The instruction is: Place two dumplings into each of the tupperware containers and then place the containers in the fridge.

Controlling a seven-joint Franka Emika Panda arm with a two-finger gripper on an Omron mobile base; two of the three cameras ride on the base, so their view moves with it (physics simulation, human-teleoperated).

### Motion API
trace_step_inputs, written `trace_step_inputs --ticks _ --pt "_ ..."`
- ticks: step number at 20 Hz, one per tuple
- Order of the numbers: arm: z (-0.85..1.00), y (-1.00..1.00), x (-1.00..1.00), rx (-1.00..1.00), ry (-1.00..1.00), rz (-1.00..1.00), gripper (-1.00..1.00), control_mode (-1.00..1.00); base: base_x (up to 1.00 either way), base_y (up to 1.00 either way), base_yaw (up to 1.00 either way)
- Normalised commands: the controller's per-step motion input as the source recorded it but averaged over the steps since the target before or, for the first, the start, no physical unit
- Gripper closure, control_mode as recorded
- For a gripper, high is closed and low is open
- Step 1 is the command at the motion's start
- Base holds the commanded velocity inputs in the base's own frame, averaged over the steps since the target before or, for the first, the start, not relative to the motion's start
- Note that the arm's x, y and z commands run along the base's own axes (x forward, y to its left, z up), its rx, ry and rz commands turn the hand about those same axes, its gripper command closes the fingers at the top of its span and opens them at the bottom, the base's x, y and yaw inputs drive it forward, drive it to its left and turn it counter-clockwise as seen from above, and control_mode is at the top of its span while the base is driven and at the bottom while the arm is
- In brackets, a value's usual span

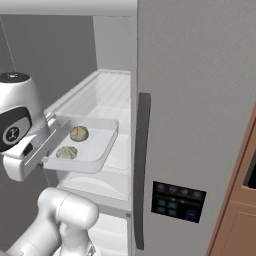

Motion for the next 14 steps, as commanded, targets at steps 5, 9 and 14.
trace_step_inputs --ticks 5,9,14 --pt "0.00 0.00 0.00 0.00 0.00 0.00 1.00 -1.00 0.08 0.00 0.00" --pt "0.00 0.00 0.00 0.00 -0.02 0.01 1.00 -1.00 0.00 0.00 0.00" --pt "0.06 0.00 0.20 0.01 -0.33 0.08 1.00 -1.00 0.00 0.00 0.00"
